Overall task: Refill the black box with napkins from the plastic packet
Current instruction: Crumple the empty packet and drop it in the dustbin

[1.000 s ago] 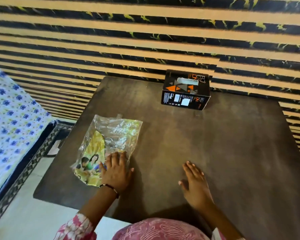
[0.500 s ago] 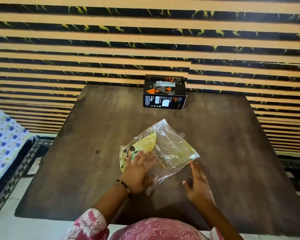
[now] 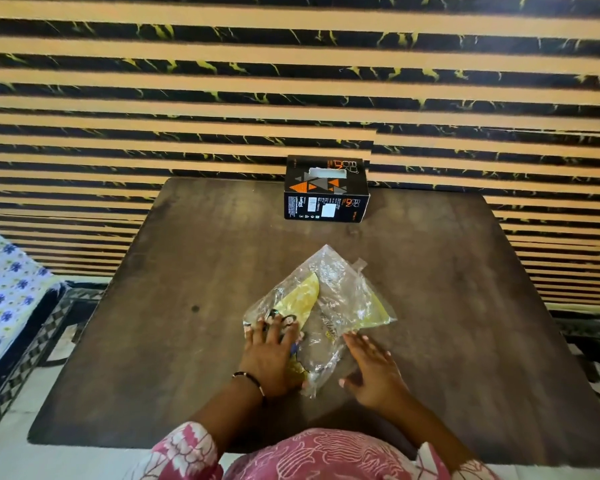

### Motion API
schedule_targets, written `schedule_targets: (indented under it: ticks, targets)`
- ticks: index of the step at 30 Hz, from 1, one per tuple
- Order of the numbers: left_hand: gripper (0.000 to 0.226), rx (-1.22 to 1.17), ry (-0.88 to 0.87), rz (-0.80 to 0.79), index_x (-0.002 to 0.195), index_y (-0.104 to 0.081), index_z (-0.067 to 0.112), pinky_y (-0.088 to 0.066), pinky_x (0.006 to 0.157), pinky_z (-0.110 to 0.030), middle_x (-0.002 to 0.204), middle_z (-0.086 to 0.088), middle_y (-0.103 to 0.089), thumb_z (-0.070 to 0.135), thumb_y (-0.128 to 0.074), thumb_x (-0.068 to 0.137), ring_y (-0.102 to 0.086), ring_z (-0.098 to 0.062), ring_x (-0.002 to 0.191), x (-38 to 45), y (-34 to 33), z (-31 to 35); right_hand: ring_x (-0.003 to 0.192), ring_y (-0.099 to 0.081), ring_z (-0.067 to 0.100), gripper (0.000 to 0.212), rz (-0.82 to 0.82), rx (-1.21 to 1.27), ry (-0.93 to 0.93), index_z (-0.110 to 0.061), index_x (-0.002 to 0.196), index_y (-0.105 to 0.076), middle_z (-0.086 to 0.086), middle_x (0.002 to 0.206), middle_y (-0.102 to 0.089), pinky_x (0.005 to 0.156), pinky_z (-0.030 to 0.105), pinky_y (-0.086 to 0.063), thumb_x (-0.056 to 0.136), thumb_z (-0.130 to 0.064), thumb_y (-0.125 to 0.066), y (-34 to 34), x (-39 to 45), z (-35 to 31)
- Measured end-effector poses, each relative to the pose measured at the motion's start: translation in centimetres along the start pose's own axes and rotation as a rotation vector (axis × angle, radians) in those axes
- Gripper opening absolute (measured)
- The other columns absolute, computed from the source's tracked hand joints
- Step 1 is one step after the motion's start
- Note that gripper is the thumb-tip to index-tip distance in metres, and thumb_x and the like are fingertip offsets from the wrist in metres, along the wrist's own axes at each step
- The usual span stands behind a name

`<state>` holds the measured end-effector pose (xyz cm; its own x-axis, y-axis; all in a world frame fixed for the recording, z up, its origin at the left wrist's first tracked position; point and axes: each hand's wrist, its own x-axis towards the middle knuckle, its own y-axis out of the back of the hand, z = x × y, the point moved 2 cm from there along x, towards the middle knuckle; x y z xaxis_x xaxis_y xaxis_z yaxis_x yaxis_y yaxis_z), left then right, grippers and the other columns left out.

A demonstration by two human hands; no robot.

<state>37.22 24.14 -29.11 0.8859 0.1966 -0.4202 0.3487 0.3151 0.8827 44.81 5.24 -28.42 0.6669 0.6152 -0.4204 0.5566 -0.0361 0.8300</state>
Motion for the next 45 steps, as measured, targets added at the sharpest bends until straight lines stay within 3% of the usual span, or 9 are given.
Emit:
schedule_targets:
  ticks: [5, 9, 16, 20, 23, 26, 29, 34, 45]
  targets:
    - [0.054, -0.141, -0.049, 0.201, 0.135, -0.037, 0.031, -0.033, 0.106, -0.036, 0.143, 0.007, -0.039, 0.035, -0.052, 0.083, -0.029, -0.024, 0.134, 0.8, 0.4, 0.4, 0.146, -0.002, 0.017, 0.085, -0.020, 0.042, 0.025, -0.025, 0.149, -0.003, -0.002, 0.159, -0.006, 0.119, 0.036, -0.005, 0.085, -0.047, -0.055, 0.3, 0.6, -1.1]
    - [0.023, -0.462, -0.077, 0.328, 0.099, -0.065, 0.027, -0.042, 0.081, -0.025, 0.109, 0.001, -0.068, 0.019, -0.056, 0.079, -0.059, -0.022, 0.105, 1.4, 1.3, 0.1, 0.145, -0.012, 0.017, 0.078, 0.035, 0.181, 0.039, -0.026, 0.148, -0.016, -0.002, 0.157, -0.016, 0.118, 0.031, -0.013, 0.085, -0.040, -0.059, 0.6, 0.7, -1.6]
    - [0.020, -0.760, -0.420, 0.332, 0.087, -0.056, 0.022, -0.039, 0.072, -0.013, 0.087, 0.002, -0.062, 0.016, -0.042, 0.073, -0.055, -0.006, 0.081, 0.1, 4.0, 4.0, 0.100, -0.062, 0.014, 0.048, 0.281, 0.411, 0.032, -0.022, 0.123, -0.053, -0.001, 0.112, -0.065, 0.085, 0.024, -0.045, 0.077, -0.022, -0.068, 3.2, 0.5, -2.9]
    - [0.030, -0.792, -0.409, 0.422, 0.103, -0.056, 0.018, -0.042, 0.081, -0.013, 0.102, 0.003, -0.055, 0.014, -0.049, 0.075, -0.050, 0.008, 0.089, -0.2, 5.6, 5.0, 0.088, -0.067, 0.022, 0.025, 0.441, 0.421, -0.024, -0.017, 0.100, -0.063, 0.002, 0.094, -0.071, 0.075, 0.027, -0.047, 0.077, -0.009, -0.062, 4.7, 0.3, -2.9]
    - [0.067, -0.723, -0.311, 0.587, 0.128, -0.037, 0.033, -0.038, 0.097, -0.020, 0.119, 0.000, -0.037, 0.024, -0.060, 0.066, -0.043, -0.006, 0.107, 0.0, 6.3, 4.7, 0.083, -0.067, 0.022, 0.025, 0.508, 0.443, -0.031, -0.013, 0.094, -0.067, 0.003, 0.090, -0.073, 0.070, 0.018, -0.041, 0.074, 0.000, -0.061, 5.3, 0.1, -2.8]
    - [0.081, -0.719, -0.313, 0.471, 0.138, -0.032, 0.031, -0.033, 0.099, -0.014, 0.129, -0.005, -0.036, 0.039, -0.060, 0.063, -0.043, -0.012, 0.115, 0.3, 6.7, 4.5, 0.081, -0.060, 0.002, 0.034, 0.474, 0.480, 0.034, -0.011, 0.099, -0.069, -0.004, 0.092, -0.069, 0.070, -0.001, -0.037, 0.072, 0.007, -0.059, 5.6, -0.5, -3.1]
    - [0.062, -0.743, -0.311, 0.450, 0.114, -0.061, 0.018, -0.032, 0.087, 0.002, 0.115, 0.002, -0.049, 0.044, -0.053, 0.058, -0.053, -0.007, 0.103, 0.4, 7.0, 4.3, 0.091, -0.056, -0.004, 0.037, 0.398, 0.490, 0.047, -0.017, 0.111, -0.065, -0.004, 0.104, -0.069, 0.074, -0.006, -0.033, 0.076, -0.003, -0.063, 5.3, -0.7, -3.4]
    - [0.028, -0.761, -0.239, 0.603, 0.080, -0.068, 0.015, -0.038, 0.073, 0.000, 0.091, 0.006, -0.065, -0.001, -0.055, 0.060, -0.061, -0.003, 0.083, 0.8, 6.9, 3.6, 0.090, -0.065, -0.007, 0.062, 0.337, 0.799, 0.016, -0.033, 0.127, -0.042, -0.012, 0.108, -0.066, 0.083, 0.014, -0.050, 0.077, -0.008, -0.070, 5.2, -0.7, -3.7]
    - [0.041, -0.888, -0.266, 0.605, 0.088, -0.053, 0.035, -0.039, 0.063, -0.003, 0.074, 0.023, -0.064, 0.001, -0.056, 0.065, -0.060, 0.005, 0.074, -0.8, 8.1, 5.4, 0.082, -0.067, 0.002, 0.040, 0.488, 1.068, 0.071, -0.023, 0.090, -0.067, -0.006, 0.091, -0.071, 0.076, 0.015, -0.052, 0.073, 0.013, -0.065, 7.6, -1.2, -4.4]
